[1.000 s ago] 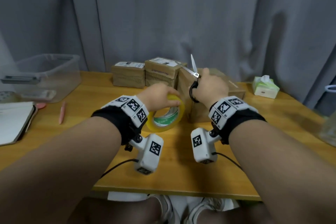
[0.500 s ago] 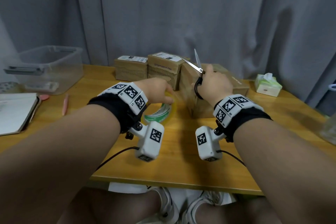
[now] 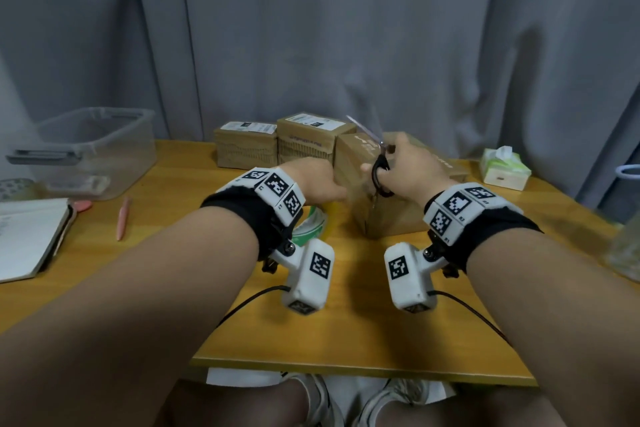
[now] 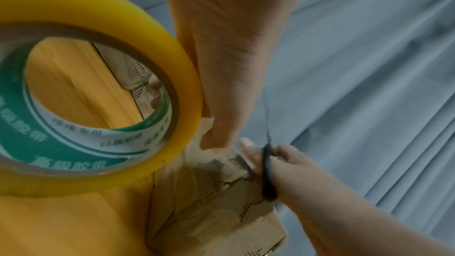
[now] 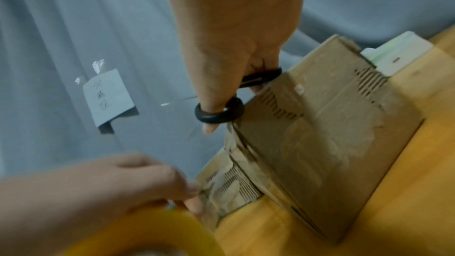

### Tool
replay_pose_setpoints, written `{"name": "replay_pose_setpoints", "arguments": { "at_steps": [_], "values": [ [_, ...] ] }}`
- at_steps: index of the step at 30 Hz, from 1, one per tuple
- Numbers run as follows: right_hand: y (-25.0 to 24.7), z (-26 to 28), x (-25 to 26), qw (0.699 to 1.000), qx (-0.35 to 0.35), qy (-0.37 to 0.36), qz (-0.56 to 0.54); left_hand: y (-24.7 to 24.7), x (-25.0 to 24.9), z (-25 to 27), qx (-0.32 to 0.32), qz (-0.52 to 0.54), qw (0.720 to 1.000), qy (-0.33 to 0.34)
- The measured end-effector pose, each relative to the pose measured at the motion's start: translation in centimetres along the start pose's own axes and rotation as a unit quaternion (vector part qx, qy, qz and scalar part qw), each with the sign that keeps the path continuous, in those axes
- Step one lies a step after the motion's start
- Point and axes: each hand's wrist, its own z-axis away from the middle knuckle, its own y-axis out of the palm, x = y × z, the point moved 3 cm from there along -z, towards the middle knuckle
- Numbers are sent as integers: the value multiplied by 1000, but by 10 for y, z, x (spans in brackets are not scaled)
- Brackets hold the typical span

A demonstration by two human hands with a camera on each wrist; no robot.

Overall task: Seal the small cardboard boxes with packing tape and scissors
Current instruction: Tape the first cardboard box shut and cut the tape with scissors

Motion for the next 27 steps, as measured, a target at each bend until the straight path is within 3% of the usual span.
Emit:
{"name": "replay_pose_setpoints", "arguments": {
  "at_steps": [3,5,8,10,13,18,27],
  "values": [
    [-21,10,-7,987,-5,-6,-159,-1,-3,-6,-19,-16,1000,-15],
    [-31,23,-9,968,54,-16,-244,-2,-3,-8,-18,-12,999,-28],
    [-36,48,-14,950,246,11,-194,-4,-4,-9,-9,15,999,-50],
    [-33,62,-22,916,364,60,-155,-4,-5,-10,-6,19,998,-67],
    [-19,76,-31,883,444,98,-120,-2,-8,-12,1,4,997,-80],
    [5,78,-22,889,424,108,-131,-3,-5,-16,6,9,996,-85],
    [34,59,-6,926,310,122,-176,0,6,-18,7,83,995,-62]
  ]
}}
